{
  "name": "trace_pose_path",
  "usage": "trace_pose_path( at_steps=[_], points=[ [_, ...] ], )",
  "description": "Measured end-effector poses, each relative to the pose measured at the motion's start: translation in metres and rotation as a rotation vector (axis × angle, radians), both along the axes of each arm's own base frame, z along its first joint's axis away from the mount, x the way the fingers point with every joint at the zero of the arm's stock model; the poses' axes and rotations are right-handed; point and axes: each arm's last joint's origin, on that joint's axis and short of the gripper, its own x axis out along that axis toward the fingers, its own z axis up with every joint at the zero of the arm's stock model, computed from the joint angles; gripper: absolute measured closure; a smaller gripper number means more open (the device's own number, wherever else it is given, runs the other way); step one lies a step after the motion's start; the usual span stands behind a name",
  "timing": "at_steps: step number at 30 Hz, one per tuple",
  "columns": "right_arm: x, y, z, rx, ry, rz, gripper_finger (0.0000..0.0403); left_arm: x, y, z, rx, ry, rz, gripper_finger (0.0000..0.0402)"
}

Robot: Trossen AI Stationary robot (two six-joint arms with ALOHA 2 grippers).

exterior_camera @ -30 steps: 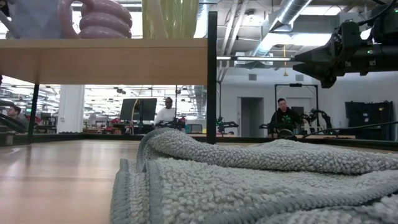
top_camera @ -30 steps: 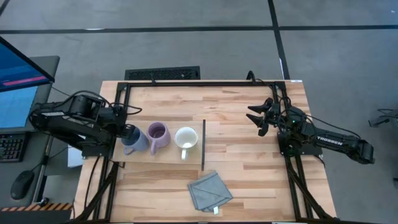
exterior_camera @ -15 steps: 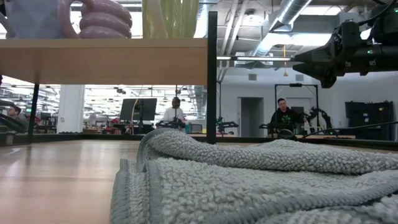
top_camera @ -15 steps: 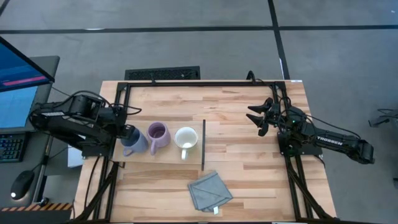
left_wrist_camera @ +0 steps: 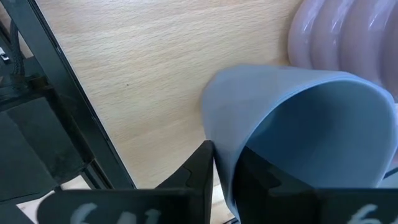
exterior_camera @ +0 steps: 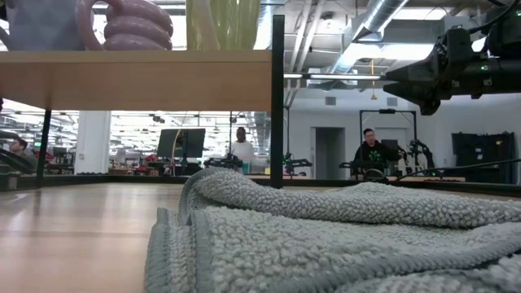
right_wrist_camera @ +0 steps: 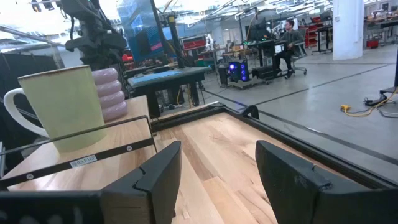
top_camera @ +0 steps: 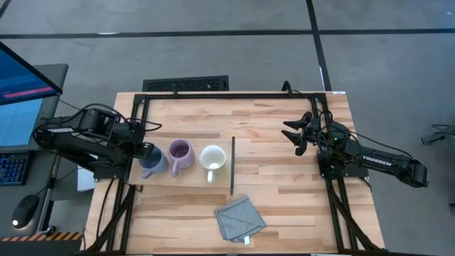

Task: Stack small to large cups/mugs on shelf
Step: Put the blue mug on the shelf

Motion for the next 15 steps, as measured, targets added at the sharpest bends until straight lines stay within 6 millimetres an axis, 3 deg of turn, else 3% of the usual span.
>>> trace_pose_path(
  at_steps=[15],
  points=[
    [0.0,0.0001,0.0,0.0,0.0,0.001,0.0173,-0.0001,-0.0003,0.0,-0.01,0.001,-0.002,0.0365]
  ],
)
